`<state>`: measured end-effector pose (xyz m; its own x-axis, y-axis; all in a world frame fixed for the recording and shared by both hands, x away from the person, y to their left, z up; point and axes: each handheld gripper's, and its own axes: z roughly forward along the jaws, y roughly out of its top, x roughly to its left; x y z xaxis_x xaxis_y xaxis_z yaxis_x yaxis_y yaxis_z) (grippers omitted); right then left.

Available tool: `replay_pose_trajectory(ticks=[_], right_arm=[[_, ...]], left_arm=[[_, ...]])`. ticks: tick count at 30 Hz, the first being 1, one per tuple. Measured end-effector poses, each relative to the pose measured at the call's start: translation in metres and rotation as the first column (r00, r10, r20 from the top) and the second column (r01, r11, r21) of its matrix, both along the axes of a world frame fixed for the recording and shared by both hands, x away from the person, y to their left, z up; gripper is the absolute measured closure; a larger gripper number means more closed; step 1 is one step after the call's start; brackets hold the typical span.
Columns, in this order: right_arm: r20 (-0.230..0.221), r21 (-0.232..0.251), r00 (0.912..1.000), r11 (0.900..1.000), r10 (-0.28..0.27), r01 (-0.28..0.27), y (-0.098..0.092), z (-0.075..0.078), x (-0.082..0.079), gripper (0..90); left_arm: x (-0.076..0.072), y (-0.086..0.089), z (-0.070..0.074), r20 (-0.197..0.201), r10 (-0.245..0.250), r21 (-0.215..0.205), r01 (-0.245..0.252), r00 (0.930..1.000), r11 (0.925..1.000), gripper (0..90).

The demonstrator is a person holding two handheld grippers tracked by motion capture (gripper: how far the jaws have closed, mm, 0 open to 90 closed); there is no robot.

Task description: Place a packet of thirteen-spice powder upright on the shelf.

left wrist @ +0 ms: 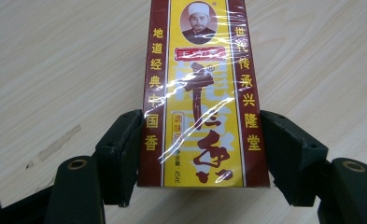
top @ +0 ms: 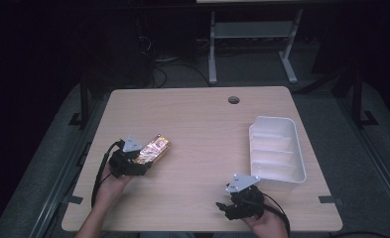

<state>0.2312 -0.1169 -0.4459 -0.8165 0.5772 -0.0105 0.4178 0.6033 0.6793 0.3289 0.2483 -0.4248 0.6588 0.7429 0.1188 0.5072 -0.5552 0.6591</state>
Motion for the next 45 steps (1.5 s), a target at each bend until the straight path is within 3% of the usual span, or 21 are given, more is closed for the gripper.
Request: replay_pose_trajectory(ticks=[9, 11, 14, 15, 17, 19, 20, 23, 24, 27, 28, 29, 32, 33, 35, 40, 41, 43, 45], right_arm=[[-0.018, 0.093, 0.9993, 0.995, -0.033, 0.034, -0.006, 0.007, 0.001, 30.2], [-0.015, 0.117, 0.999, 0.992, -0.043, 0.044, -0.007, 0.009, 0.001, 29.1], [0.001, 0.154, 0.9966, 0.985, -0.082, 0.081, -0.011, 0.013, 0.001, 28.1], [0.001, 0.154, 0.9966, 0.985, -0.082, 0.081, -0.011, 0.013, 0.001, 28.1], [-0.015, 0.198, 0.9953, 0.975, -0.096, 0.097, -0.015, 0.015, 0.001, 27.9], [-0.019, 0.209, 0.9949, 0.973, -0.099, 0.101, -0.016, 0.016, 0.002, 27.9], [-0.027, 0.229, 0.9944, 0.968, -0.102, 0.105, -0.017, 0.017, 0.002, 27.8], [-0.035, 0.25, 0.9935, 0.961, -0.108, 0.114, -0.017, 0.018, 0.002, 26.7], [-0.035, 0.25, 0.9935, 0.961, -0.108, 0.114, -0.017, 0.018, 0.002, 26.7], [-0.047, 0.265, 0.9918, 0.956, -0.119, 0.127, -0.018, 0.019, 0.003, 26.6], [-0.051, 0.269, 0.9914, 0.954, -0.12, 0.13, -0.019, 0.019, 0.004, 26.6], [-0.056, 0.276, 0.9909, 0.952, -0.123, 0.133, -0.019, 0.019, 0.004, 26.4], [-0.066, 0.293, 0.9891, 0.945, -0.132, 0.146, -0.021, 0.019, 0.005, 25.9], [-0.066, 0.293, 0.9891, 0.945, -0.132, 0.146, -0.021, 0.019, 0.005, 25.9], [-0.093, 0.323, 0.9861, 0.933, -0.138, 0.161, -0.025, 0.019, 0.007, 25.8], [-0.129, 0.365, 0.9808, 0.913, -0.147, 0.184, -0.03, 0.019, 0.009, 25.7], [-0.133, 0.37, 0.9805, 0.911, -0.144, 0.184, -0.031, 0.019, 0.009, 25.6], [-0.141, 0.379, 0.9796, 0.906, -0.144, 0.187, -0.031, 0.018, 0.01, 25.5], [-0.152, 0.388, 0.9779, 0.901, -0.144, 0.192, -0.032, 0.018, 0.01, 25.5]], left_arm=[[-0.017, -0.021, 0.009, 0.048, -0.088, -0.042, 0.09, 0.995, 0.995, 33.1], [-0.022, -0.028, 0.011, 0.059, -0.115, -0.055, 0.118, 0.9916, 0.9915, 33.1], [-0.033, -0.041, 0.017, 0.082, -0.176, -0.07, 0.182, 0.9809, 0.9807, 33.1], [-0.033, -0.041, 0.017, 0.082, -0.176, -0.07, 0.182, 0.9809, 0.9807, 33.1], [-0.042, -0.053, 0.019, 0.095, -0.22, -0.07, 0.227, 0.971, 0.9715, 33.1], [-0.044, -0.057, 0.019, 0.097, -0.234, -0.067, 0.241, 0.9673, 0.9682, 33.1], [-0.049, -0.065, 0.018, 0.102, -0.262, -0.061, 0.269, 0.9596, 0.9611, 33.1], [-0.056, -0.077, 0.017, 0.109, -0.298, -0.046, 0.304, 0.9484, 0.9515, 33.1], [-0.056, -0.077, 0.017, 0.109, -0.298, -0.046, 0.304, 0.9484, 0.9515, 33.1], [-0.067, -0.093, 0.016, 0.115, -0.349, -0.034, 0.355, 0.9299, 0.9342, 33.1], [-0.067, -0.093, 0.016, 0.115, -0.349, -0.034, 0.355, 0.9299, 0.9342, 33.1], [-0.071, -0.1, 0.016, 0.12, -0.376, -0.023, 0.381, 0.919, 0.9244, 33.1], [-0.078, -0.109, 0.014, 0.121, -0.407, -0.005, 0.411, 0.9053, 0.9118, 33.1], [-0.078, -0.109, 0.014, 0.121, -0.407, -0.005, 0.411, 0.9053, 0.9118, 33.1], [-0.082, -0.116, 0.013, 0.125, -0.43, 0.004, 0.433, 0.8943, 0.9015, 33.1], [-0.09, -0.124, 0.013, 0.141, -0.456, 0.02, 0.458, 0.8787, 0.8887, 33.0], [-0.09, -0.124, 0.013, 0.141, -0.456, 0.02, 0.458, 0.8787, 0.8887, 33.0], [-0.093, -0.128, 0.012, 0.153, -0.467, 0.032, 0.468, 0.8707, 0.8829, 33.0], [-0.094, -0.129, 0.012, 0.157, -0.471, 0.036, 0.471, 0.8682, 0.8813, 33.0]])
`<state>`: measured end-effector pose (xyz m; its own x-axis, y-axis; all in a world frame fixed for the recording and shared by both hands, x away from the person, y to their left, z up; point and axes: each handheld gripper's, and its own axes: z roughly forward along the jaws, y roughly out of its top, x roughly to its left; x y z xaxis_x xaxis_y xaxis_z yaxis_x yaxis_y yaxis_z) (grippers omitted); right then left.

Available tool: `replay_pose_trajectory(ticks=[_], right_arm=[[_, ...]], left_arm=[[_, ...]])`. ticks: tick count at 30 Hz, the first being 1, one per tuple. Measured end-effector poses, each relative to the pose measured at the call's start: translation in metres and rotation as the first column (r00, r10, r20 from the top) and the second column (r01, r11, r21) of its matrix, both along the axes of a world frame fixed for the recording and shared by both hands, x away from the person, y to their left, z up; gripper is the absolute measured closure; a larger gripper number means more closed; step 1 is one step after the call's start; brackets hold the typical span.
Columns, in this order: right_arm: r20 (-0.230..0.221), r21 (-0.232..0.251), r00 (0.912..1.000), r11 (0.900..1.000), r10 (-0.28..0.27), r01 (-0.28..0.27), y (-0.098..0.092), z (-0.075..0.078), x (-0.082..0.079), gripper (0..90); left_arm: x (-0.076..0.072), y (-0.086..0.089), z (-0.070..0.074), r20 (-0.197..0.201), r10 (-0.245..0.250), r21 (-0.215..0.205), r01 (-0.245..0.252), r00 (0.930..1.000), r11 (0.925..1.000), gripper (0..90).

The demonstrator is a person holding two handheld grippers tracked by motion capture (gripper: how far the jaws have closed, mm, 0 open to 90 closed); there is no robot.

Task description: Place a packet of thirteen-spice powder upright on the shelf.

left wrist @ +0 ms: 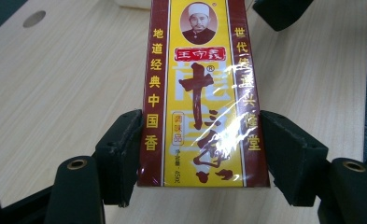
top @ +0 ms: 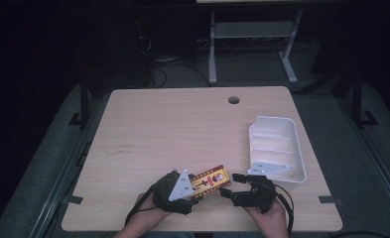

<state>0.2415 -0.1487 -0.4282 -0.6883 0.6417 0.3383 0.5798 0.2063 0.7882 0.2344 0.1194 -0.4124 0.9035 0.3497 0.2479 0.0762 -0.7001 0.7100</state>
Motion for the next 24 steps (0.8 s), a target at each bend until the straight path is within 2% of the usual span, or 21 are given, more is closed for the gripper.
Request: replay_pose_trajectory(ticks=[2, 11, 14, 18, 24], right_arm=[[-0.009, 0.012, 1.0, 1.0, -0.001, 0.001, -0.001, -0.001, 0.001, 25.5], [-0.042, 0.075, 0.999, 0.997, 0.013, -0.01, -0.002, -0.003, 0.002, 27.9], [-0.048, 0.101, 0.9983, 0.994, 0.033, -0.028, -0.001, -0.003, 0.002, 31.1], [-0.052, 0.089, 0.9983, 0.996, 0.027, -0.023, 0.002, -0.003, 0.001, 31.1], [-0.038, 0.12, 0.9992, 0.993, 0.013, -0.008, -0.002, 0.0, -0.001, 40.7]], left_arm=[[-0.004, -0.002, 0.001, 0.02, -0.013, -0.002, 0.013, 0.9997, 0.9999, 33.1], [-0.011, -0.006, 0.003, 0.067, -0.036, -0.016, 0.037, 0.9971, 0.9992, 33.1], [-0.011, -0.006, 0.003, 0.061, -0.041, -0.022, 0.043, 0.9973, 0.9988, 33.0], [-0.011, -0.006, 0.002, 0.056, -0.043, -0.022, 0.044, 0.9975, 0.9988, 32.9], [-0.01, -0.007, -0.001, 0.057, -0.036, -0.008, 0.036, 0.9977, 0.9993, 32.6]])
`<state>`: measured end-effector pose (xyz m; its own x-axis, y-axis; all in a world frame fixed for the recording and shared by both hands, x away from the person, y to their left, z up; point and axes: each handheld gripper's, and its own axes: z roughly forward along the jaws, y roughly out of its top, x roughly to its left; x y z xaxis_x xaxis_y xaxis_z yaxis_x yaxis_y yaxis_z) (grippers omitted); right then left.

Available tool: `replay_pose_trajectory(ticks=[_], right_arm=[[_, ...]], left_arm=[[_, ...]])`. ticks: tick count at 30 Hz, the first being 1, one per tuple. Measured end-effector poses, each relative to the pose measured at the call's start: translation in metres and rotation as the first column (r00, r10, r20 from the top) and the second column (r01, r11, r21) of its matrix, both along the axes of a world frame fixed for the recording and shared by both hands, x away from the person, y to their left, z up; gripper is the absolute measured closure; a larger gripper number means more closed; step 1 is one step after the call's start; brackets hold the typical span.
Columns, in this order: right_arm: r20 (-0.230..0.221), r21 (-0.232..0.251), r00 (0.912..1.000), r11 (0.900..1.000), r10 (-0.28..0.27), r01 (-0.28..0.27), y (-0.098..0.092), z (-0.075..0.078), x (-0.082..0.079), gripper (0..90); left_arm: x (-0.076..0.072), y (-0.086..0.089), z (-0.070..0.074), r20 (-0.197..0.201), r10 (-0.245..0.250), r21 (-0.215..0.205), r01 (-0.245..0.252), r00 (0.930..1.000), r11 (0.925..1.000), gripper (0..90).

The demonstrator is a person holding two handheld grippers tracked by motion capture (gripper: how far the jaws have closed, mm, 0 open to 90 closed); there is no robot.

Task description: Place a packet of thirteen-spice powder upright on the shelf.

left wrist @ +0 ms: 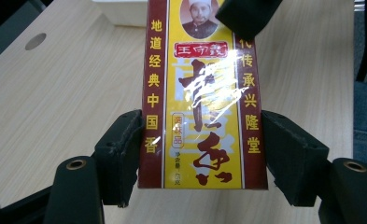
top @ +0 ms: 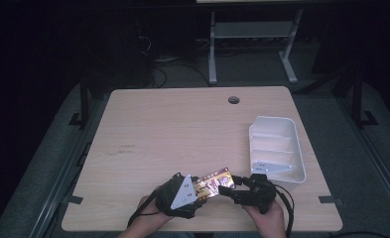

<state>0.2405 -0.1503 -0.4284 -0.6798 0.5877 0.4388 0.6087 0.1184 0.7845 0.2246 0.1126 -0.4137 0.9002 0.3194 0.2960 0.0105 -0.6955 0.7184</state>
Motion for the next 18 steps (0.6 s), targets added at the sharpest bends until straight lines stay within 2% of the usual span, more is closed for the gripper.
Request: replay_pose_trajectory(ticks=[3, 6, 14, 18], right_arm=[[0.015, -0.004, 0.9998, 1.0, -0.012, 0.012, 0.001, 0.002, -0.002, 43.5], [0.017, 0.024, 0.9997, 1.0, -0.017, 0.017, 0.0, 0.003, -0.003, 49.2], [0.042, 0.058, 0.999, 0.998, -0.014, 0.011, 0.0, 0.009, -0.007, 58.4], [0.059, 0.042, 0.9982, 0.999, -0.006, 0.003, 0.004, 0.013, -0.01, 60.6]], left_arm=[[0.0, 0.0, -0.001, -0.003, 0.002, 0.009, -0.002, 1.0, 1.0, 32.6], [0.001, -0.001, -0.002, -0.008, 0.003, 0.017, -0.003, 1.0, 0.9999, 32.5], [0.003, -0.003, -0.006, -0.014, 0.005, 0.035, -0.005, 0.9999, 0.9994, 32.2], [0.004, -0.003, -0.007, -0.021, 0.0, 0.039, 0.001, 0.9998, 0.9993, 31.7]])
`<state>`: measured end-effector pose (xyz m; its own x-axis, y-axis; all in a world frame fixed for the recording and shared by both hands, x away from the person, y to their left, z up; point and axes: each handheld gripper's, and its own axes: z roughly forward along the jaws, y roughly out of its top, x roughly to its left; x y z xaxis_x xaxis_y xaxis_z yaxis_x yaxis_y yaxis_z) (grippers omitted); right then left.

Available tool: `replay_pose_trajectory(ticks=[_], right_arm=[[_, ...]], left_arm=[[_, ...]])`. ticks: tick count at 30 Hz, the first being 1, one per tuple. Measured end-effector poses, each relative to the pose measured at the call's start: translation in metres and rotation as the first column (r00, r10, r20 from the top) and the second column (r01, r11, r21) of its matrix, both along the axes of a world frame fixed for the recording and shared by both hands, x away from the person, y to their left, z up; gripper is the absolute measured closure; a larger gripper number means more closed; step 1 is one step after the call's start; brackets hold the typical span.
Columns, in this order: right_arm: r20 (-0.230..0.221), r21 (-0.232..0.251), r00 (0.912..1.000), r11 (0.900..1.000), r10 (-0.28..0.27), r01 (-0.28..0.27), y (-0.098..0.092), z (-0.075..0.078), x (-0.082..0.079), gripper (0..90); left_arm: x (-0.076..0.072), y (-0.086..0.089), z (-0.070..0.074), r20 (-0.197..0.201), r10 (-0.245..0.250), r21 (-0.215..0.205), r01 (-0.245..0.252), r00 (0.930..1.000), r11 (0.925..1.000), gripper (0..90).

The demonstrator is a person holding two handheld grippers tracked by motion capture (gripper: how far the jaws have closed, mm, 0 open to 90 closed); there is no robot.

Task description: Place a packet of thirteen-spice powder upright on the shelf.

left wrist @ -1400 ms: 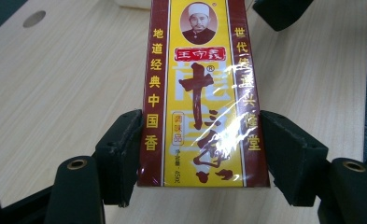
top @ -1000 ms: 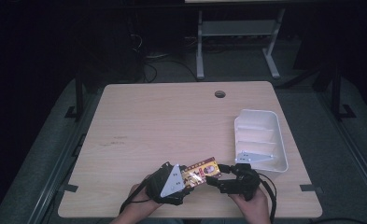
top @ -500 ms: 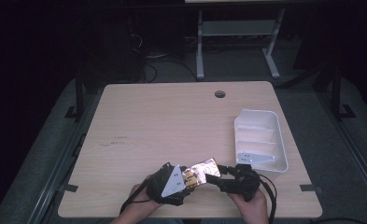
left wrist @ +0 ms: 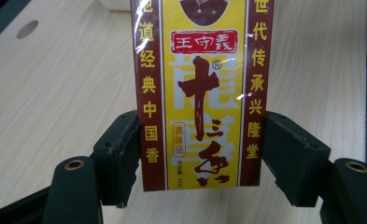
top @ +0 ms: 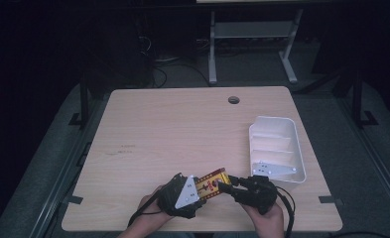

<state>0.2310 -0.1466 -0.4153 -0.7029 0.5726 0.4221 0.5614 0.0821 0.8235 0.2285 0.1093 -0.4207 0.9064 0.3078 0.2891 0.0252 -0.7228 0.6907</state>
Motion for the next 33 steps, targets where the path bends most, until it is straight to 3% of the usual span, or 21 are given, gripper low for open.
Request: replay_pose_trajectory(ticks=[6, 7, 8, 10, 12, 13, 15, 16, 19, 20, 21, 23, 26, 30, 31, 32, 33], right_arm=[[0.035, -0.021, 0.9991, 1.0, 0.023, -0.022, 0.005, 0.007, -0.003, 64.0], [0.047, -0.03, 0.998, 0.999, 0.041, -0.04, 0.007, 0.011, -0.004, 65.5], [0.054, -0.041, 0.9972, 0.998, 0.052, -0.05, 0.008, 0.013, -0.005, 65.8], [0.077, -0.073, 0.9946, 0.995, 0.069, -0.064, 0.012, 0.016, -0.006, 68.2], [0.109, -0.149, 0.989, 0.985, 0.099, -0.083, 0.017, 0.02, -0.008, 68.3], [0.123, -0.174, 0.9863, 0.981, 0.11, -0.087, 0.02, 0.022, -0.009, 68.4], [0.136, -0.195, 0.9798, 0.974, 0.146, -0.118, 0.023, 0.025, -0.01, 68.4], [0.142, -0.211, 0.9756, 0.968, 0.167, -0.136, 0.025, 0.026, -0.01, 68.4], [0.177, -0.295, 0.9546, 0.938, 0.24, -0.181, 0.033, 0.031, -0.01, 68.4], [0.183, -0.319, 0.947, 0.927, 0.264, -0.197, 0.036, 0.032, -0.011, 68.4], [0.19, -0.341, 0.9392, 0.916, 0.286, -0.211, 0.038, 0.033, -0.01, 68.4], [0.2, -0.37, 0.924, 0.898, 0.326, -0.237, 0.043, 0.034, -0.008, 68.4], [0.205, -0.388, 0.9073, 0.882, 0.367, -0.269, 0.047, 0.036, -0.003, 68.3], [0.214, -0.427, 0.8789, 0.85, 0.426, -0.308, 0.055, 0.041, 0.004, 68.3], [0.214, -0.427, 0.8789, 0.85, 0.426, -0.308, 0.055, 0.041, 0.004, 68.3], [0.214, -0.44, 0.8724, 0.841, 0.44, -0.316, 0.058, 0.045, 0.006, 68.3], [0.212, -0.442, 0.8715, 0.839, 0.442, -0.318, 0.059, 0.046, 0.008, 68.1]], left_arm=[[0.001, 0.001, 0.0, -0.01, -0.004, -0.013, 0.004, 0.9999, 0.9999, 29.1], [0.004, 0.003, 0.0, -0.039, -0.012, -0.025, 0.012, 0.9992, 0.9996, 29.1], [0.004, 0.003, 0.0, -0.039, -0.012, -0.025, 0.012, 0.9992, 0.9996, 28.9], [0.006, 0.005, -0.001, -0.071, -0.03, -0.033, 0.027, 0.997, 0.9991, 30.6], [0.007, 0.007, -0.001, -0.089, -0.028, -0.046, 0.024, 0.9956, 0.9987, 31.3], [0.012, 0.011, -0.001, -0.12, -0.024, -0.068, 0.016, 0.9925, 0.9976, 31.9], [0.015, 0.014, 0.0, -0.143, -0.026, -0.087, 0.013, 0.9894, 0.9961, 32.4], [0.02, 0.019, 0.0, -0.192, -0.038, -0.124, 0.014, 0.9807, 0.9922, 32.6], [0.026, 0.025, 0.001, -0.247, -0.068, -0.166, 0.027, 0.9666, 0.9858, 33.9], [0.026, 0.025, 0.001, -0.247, -0.068, -0.166, 0.027, 0.9666, 0.9858, 35.4], [0.028, 0.028, 0.001, -0.268, -0.089, -0.182, 0.041, 0.9593, 0.9824, 37.2], [0.028, 0.03, 0.001, -0.275, -0.113, -0.19, 0.061, 0.9549, 0.9799, 41.1], [0.028, 0.031, 0.002, -0.278, -0.129, -0.2, 0.074, 0.9518, 0.9769, 48.6], [0.03, 0.036, 0.004, -0.279, -0.137, -0.203, 0.081, 0.9506, 0.9757, 52.4], [0.03, 0.036, 0.004, -0.279, -0.137, -0.203, 0.081, 0.9506, 0.9757, 53.4], [0.03, 0.037, 0.005, -0.268, -0.138, -0.202, 0.084, 0.9535, 0.9758, 54.7], [0.028, 0.038, 0.007, -0.242, -0.137, -0.194, 0.09, 0.9606, 0.9769, 56.0]])
